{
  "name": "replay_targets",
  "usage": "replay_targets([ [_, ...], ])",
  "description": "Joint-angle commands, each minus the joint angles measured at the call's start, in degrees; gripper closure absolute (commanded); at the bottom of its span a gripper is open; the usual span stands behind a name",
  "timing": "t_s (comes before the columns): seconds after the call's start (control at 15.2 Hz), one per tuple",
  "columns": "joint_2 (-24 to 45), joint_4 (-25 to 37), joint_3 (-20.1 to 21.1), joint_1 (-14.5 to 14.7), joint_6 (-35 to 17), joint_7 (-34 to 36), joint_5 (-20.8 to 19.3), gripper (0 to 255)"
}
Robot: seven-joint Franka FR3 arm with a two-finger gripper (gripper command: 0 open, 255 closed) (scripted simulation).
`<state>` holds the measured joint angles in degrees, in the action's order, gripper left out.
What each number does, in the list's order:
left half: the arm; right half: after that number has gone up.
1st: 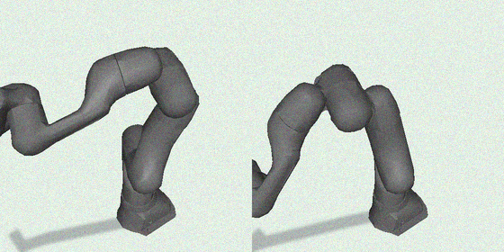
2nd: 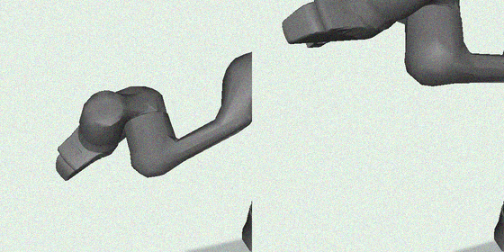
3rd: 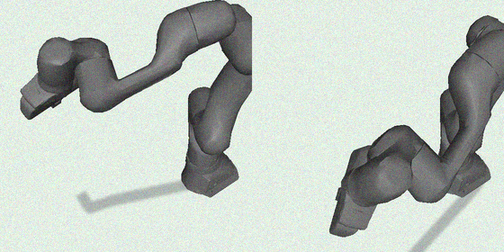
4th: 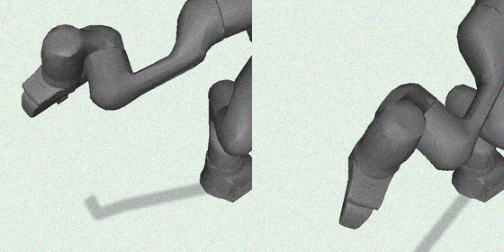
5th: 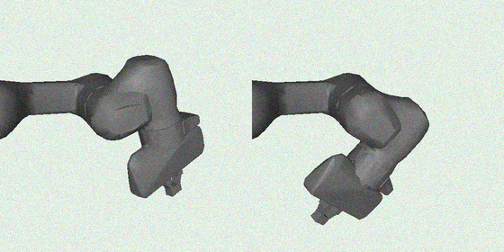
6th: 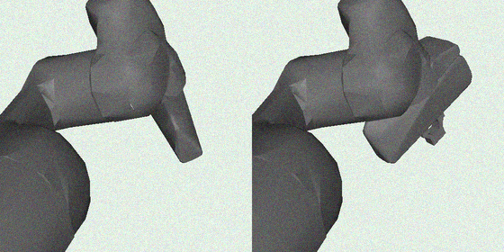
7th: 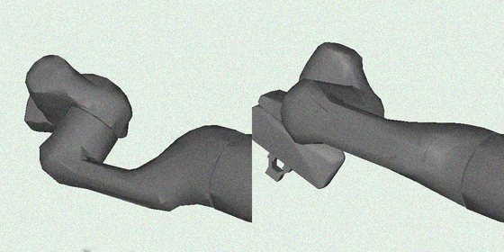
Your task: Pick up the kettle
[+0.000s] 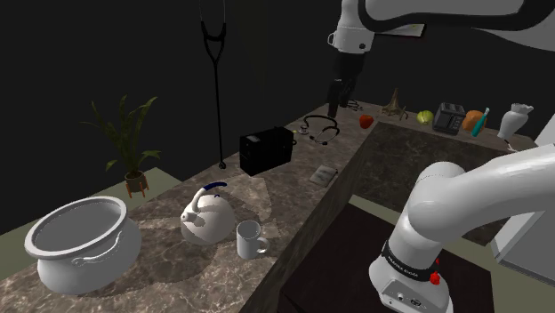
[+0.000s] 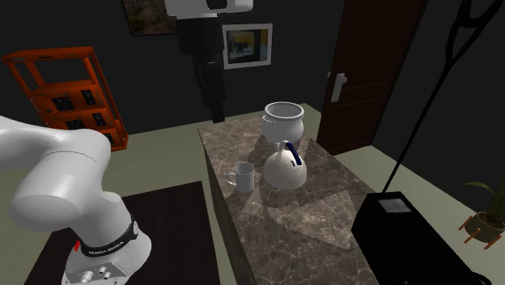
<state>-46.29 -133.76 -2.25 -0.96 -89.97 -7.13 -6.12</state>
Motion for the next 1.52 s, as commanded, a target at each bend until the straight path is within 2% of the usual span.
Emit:
replay_targets([
  [0.0, 0.00, 0.00, 0.00, 0.00, 0.00, 0.00, 0.00, 0],
  [0.46, 0.97, -6.59, 10.44, -1.47, -7.51, 20.95, 7.18, 0],
  [0.92, 8.73, -7.42, 21.49, -3.70, -16.80, 41.64, 12.89, 0],
  [1.19, 15.85, -5.32, 27.83, -6.07, -22.32, 53.66, 14.05, 0],
  [1.45, 24.56, -1.51, 34.05, -9.37, -27.41, 66.34, 12.63, 0],
])
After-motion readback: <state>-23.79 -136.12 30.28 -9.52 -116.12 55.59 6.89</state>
